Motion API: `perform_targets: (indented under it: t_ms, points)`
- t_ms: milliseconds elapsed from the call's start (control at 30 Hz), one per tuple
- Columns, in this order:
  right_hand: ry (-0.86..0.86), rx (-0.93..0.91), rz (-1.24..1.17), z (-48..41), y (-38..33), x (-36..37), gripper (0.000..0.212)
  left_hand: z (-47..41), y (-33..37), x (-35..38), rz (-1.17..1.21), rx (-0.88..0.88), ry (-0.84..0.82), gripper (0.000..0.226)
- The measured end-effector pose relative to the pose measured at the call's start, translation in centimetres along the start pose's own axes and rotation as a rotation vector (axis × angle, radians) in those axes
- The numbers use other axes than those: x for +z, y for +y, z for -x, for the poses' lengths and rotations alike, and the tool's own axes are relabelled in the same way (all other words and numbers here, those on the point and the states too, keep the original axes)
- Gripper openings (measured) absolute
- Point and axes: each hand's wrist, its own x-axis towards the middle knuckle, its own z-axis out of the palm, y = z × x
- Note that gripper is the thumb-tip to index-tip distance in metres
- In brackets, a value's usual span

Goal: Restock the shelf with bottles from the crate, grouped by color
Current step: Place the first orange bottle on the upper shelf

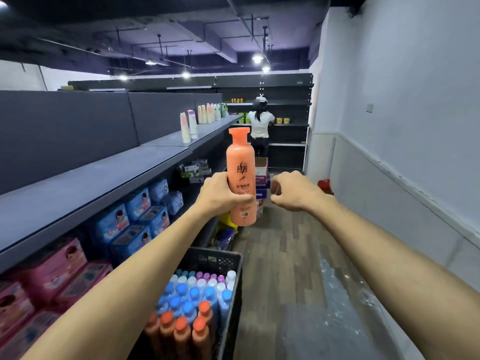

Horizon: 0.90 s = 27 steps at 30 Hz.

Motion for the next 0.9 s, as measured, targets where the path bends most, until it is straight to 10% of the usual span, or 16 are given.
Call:
perform_targets:
  t_ms: [367, 900]
  points:
    - [0.061, -0.224, -0.103, -13.0, -9.5, 1.5, 0.019, -5.0, -8.5, -10.7, -0.126, -0.154, 0.154, 0.037]
    - [0.074, -0.909, -0.249, -20.4, -41.2, 6.0, 0.020, 7.8, -18.3, -34.7, -0.479, -0.577, 0.590, 0.033]
